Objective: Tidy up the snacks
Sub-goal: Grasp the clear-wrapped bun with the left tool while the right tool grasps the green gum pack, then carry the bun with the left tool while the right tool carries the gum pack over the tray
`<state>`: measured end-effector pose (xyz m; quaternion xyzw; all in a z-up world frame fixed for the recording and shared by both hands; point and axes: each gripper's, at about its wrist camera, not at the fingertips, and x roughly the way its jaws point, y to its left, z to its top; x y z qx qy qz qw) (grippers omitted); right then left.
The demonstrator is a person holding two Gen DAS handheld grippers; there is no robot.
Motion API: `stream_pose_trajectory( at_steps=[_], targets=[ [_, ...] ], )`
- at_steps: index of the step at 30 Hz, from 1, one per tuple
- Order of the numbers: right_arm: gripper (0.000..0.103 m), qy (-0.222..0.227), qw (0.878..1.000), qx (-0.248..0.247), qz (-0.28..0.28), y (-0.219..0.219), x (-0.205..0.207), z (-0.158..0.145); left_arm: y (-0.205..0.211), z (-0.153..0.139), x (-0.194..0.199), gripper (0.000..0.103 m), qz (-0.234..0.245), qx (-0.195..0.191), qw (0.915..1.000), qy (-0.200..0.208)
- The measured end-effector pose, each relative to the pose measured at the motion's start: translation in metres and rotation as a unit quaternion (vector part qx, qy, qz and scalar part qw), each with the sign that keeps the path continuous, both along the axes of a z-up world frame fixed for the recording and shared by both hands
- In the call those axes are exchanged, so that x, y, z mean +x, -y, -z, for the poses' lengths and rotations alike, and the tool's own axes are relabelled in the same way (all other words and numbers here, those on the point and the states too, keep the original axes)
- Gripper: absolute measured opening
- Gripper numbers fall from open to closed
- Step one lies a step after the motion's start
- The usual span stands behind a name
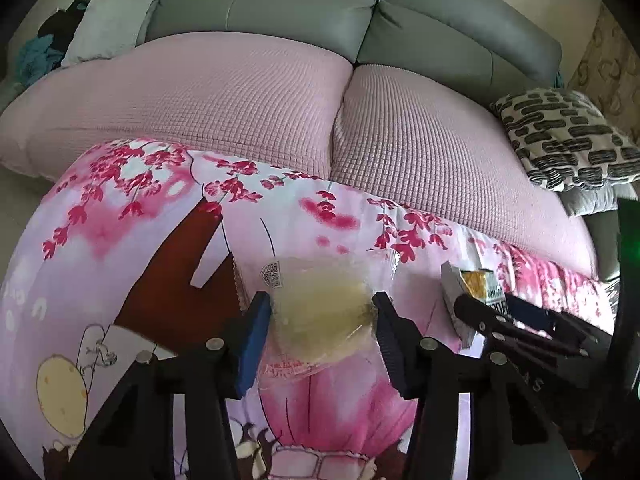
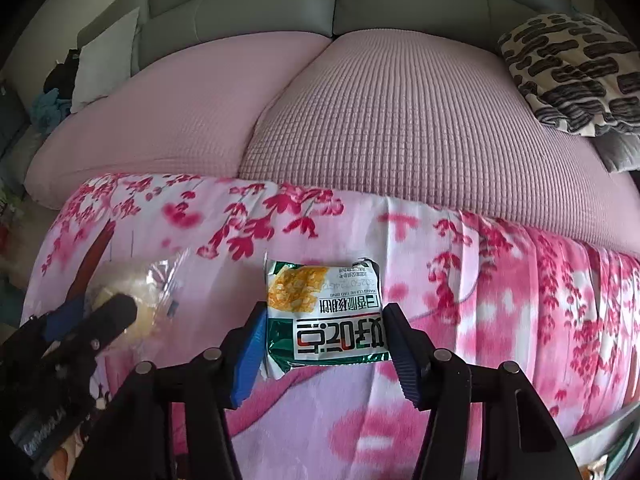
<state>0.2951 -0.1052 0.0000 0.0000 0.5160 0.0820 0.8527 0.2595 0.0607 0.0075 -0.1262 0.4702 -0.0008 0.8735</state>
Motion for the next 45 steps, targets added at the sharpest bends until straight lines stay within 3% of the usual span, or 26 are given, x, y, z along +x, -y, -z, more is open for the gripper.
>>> stream_pose_trajectory(
  at_steps=[8,19,23,27,33,42,45],
  targets=[
    [0.06,0.025,0.999,0.025,0.028,0.016,-0.064,-0.038,0.003,-0.018,-0.034,0.052,-0.009,-0.024,0.9997,0.005],
    [0.06,0.062,0.994,0.04,0.075,0.05,-0.161,-0.085,0.045,-0.064,-0.104,0.052,0.017,-0.033,0.999,0.024],
    [0.06,0.069,0.99,0.058,0.108,0.078,-0.2,-0.087,0.067,-0.074,-0.132,0.052,0.025,-0.034,0.9986,0.031],
    [0.06,0.075,0.982,0.052,0.164,0.12,-0.236,-0.084,0.104,-0.075,-0.153,0.052,0.063,-0.036,0.9968,0.031],
    [0.06,0.075,0.962,0.037,0.261,0.195,-0.265,-0.077,0.166,-0.067,-0.172,0.052,0.124,-0.029,0.9915,0.025],
    [0.06,0.07,0.959,0.047,0.271,0.223,-0.275,-0.061,0.206,-0.036,-0.176,0.053,0.144,0.019,0.9895,0.0],
    [0.06,0.065,0.96,0.049,0.269,0.222,-0.275,-0.055,0.211,-0.036,-0.177,0.053,0.151,0.03,0.9881,0.008]
  ],
)
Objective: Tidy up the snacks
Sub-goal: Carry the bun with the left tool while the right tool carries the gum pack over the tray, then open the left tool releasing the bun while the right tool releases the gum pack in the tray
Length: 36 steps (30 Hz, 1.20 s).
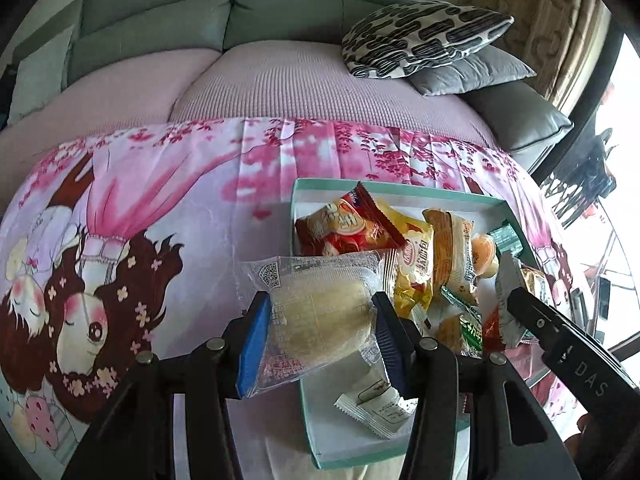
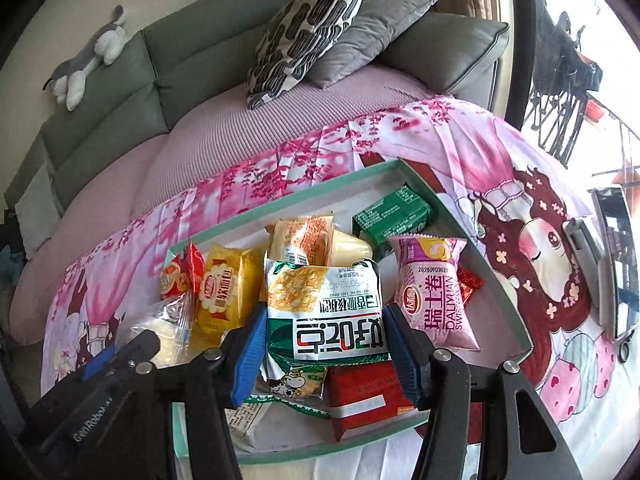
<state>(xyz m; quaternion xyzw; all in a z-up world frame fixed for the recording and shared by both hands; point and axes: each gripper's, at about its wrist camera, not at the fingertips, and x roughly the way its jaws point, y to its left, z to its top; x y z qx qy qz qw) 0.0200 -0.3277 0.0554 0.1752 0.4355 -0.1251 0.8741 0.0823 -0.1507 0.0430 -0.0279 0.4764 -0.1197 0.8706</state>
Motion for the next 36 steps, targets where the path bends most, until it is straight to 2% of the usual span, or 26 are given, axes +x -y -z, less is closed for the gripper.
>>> stream_pose_trajectory(
  at_steps=[7,13,16,18,23,26,29,30,31,32,34,36],
  targets=[
    [0.06,-0.005,1.0,-0.01,0.001,0.0,0.003,0.006,0.012,0.002,-0.002,0.053,0.032,-0.016,0.9994,-0.005],
    [0.06,-0.008,1.0,-0.013,-0.001,0.0,0.004,0.009,0.02,0.007,-0.003,0.053,0.045,-0.012,0.9989,-0.01],
    [0.062,-0.007,1.0,-0.011,-0.002,0.0,0.003,0.008,0.02,0.006,-0.004,0.057,0.046,-0.008,0.9988,-0.01],
    [0.062,-0.007,1.0,-0.012,-0.003,0.0,0.002,0.008,0.019,0.006,-0.004,0.068,0.042,-0.011,0.999,-0.011],
    [0.065,-0.006,1.0,-0.015,-0.01,-0.001,-0.002,0.006,0.01,0.0,-0.008,0.074,0.037,-0.035,0.9986,-0.017],
    [0.072,-0.002,1.0,-0.021,-0.012,-0.002,-0.006,0.003,0.005,-0.004,-0.013,0.079,0.031,-0.035,0.9987,-0.017],
    [0.074,-0.001,1.0,-0.021,-0.017,-0.004,-0.009,0.002,-0.004,-0.007,-0.017,0.079,0.018,-0.042,0.9988,-0.019],
    [0.078,-0.001,1.0,-0.022,-0.017,-0.005,-0.011,0.001,-0.008,-0.008,-0.018,0.08,0.01,-0.038,0.9991,-0.017],
    [0.082,0.002,1.0,-0.024,-0.017,-0.006,-0.013,0.0,-0.011,-0.009,-0.019,0.082,0.002,-0.033,0.9994,-0.014],
    [0.085,0.005,1.0,-0.025,-0.019,-0.008,-0.016,-0.002,-0.015,-0.01,-0.021,0.087,-0.01,-0.023,0.9996,-0.01],
    [0.087,0.008,0.999,-0.023,-0.022,-0.01,-0.021,-0.003,-0.021,-0.011,-0.023,0.093,-0.026,-0.005,0.9996,-0.002],
    [0.098,0.011,0.999,-0.022,-0.025,-0.014,-0.027,-0.003,-0.03,-0.011,-0.027,0.096,-0.049,0.025,0.9984,0.009]
  ],
)
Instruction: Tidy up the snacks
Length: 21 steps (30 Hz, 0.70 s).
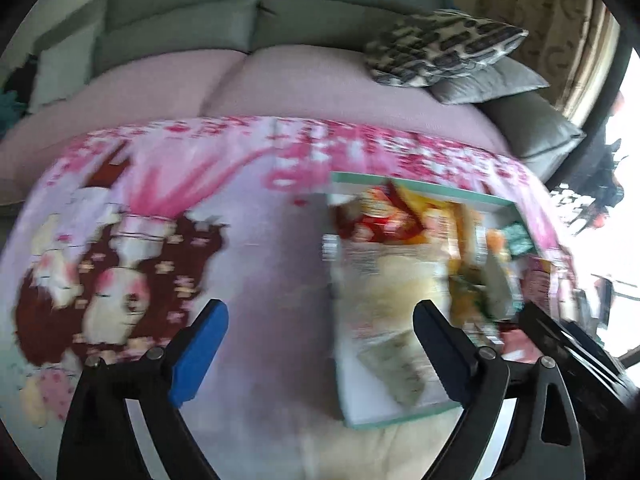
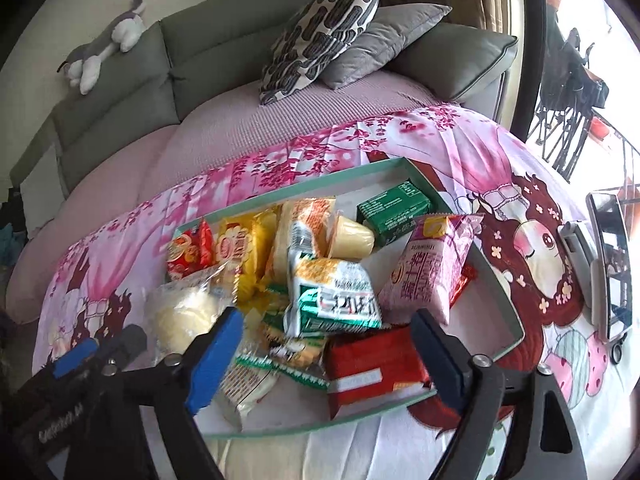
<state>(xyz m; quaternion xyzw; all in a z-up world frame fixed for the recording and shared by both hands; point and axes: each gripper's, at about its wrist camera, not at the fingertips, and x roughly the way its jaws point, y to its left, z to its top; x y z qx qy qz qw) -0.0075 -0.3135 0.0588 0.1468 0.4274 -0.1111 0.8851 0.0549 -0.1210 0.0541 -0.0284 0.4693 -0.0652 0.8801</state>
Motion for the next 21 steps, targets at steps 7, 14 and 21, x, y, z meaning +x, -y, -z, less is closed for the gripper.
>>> stream_pose_trajectory(
  at_steps=[7,14,21],
  targets=[
    [0.103,0.005,1.0,-0.011,-0.017,-0.023,-0.031,0.001,-0.033,0.012,-0.024,0.098,-0.042,0.055,0.9976,0.003],
    [0.103,-0.01,0.999,-0.019,-0.039,-0.044,-0.044,0.013,-0.04,0.032,-0.044,0.098,-0.056,0.082,0.9947,-0.027],
    [0.103,-0.014,0.999,-0.023,-0.036,-0.045,-0.041,0.016,-0.04,0.035,-0.043,0.098,-0.055,0.084,0.9945,-0.03]
  ],
)
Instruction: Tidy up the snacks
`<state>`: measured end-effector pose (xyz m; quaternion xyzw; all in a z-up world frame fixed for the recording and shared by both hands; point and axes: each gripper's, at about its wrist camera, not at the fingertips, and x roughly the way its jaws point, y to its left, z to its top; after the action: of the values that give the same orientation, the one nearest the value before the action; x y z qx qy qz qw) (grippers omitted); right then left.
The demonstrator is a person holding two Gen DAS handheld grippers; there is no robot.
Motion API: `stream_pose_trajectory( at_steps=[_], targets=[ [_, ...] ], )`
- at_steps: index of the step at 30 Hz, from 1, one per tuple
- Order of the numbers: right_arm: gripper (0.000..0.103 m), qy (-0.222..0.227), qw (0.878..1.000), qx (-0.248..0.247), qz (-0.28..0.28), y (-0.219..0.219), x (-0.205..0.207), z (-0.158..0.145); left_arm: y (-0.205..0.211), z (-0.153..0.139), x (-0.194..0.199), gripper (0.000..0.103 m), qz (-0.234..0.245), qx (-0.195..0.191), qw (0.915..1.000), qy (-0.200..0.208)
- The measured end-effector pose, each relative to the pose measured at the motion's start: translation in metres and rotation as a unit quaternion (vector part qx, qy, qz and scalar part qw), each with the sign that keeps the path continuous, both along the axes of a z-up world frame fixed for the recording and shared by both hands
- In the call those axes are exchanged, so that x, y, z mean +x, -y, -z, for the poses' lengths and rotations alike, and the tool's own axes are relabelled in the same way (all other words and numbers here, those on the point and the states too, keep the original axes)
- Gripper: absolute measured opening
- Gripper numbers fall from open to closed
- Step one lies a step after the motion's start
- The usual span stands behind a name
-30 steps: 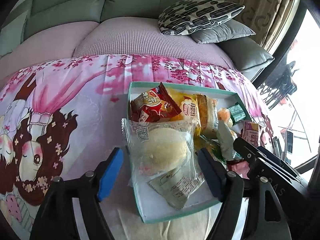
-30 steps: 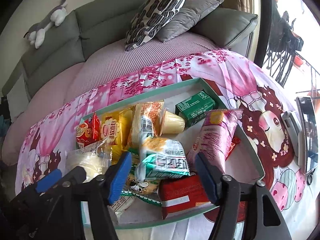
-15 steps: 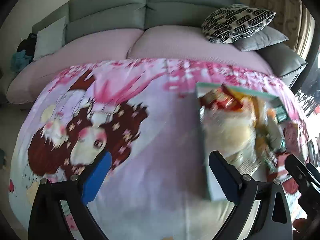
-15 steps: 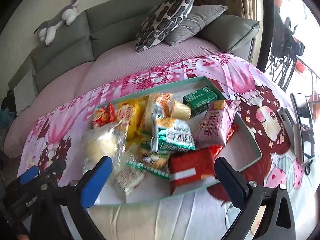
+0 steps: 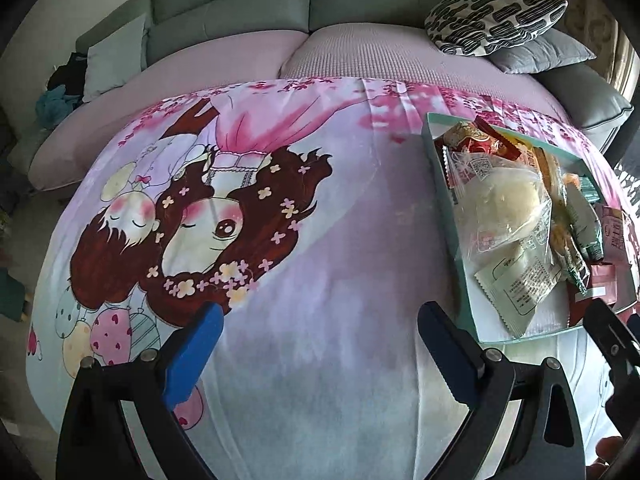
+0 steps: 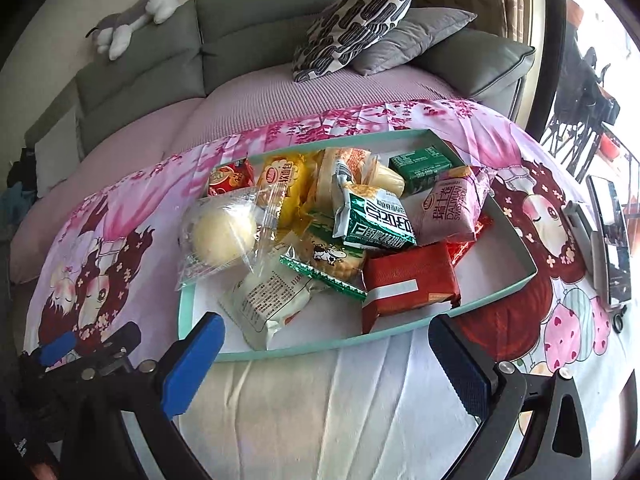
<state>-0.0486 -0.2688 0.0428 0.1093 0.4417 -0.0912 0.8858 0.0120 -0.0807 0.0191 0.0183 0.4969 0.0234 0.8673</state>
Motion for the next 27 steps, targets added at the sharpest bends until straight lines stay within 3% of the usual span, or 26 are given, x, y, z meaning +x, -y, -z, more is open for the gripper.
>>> stream_pose_trajectory(
  at_steps=[27],
  targets=[
    [0.103,-0.009,1.0,-0.022,0.015,0.009,0.005,0.008,0.006,0.013,0.015,0.098,0.011,-0.003,0.9999,-0.009]
  ],
)
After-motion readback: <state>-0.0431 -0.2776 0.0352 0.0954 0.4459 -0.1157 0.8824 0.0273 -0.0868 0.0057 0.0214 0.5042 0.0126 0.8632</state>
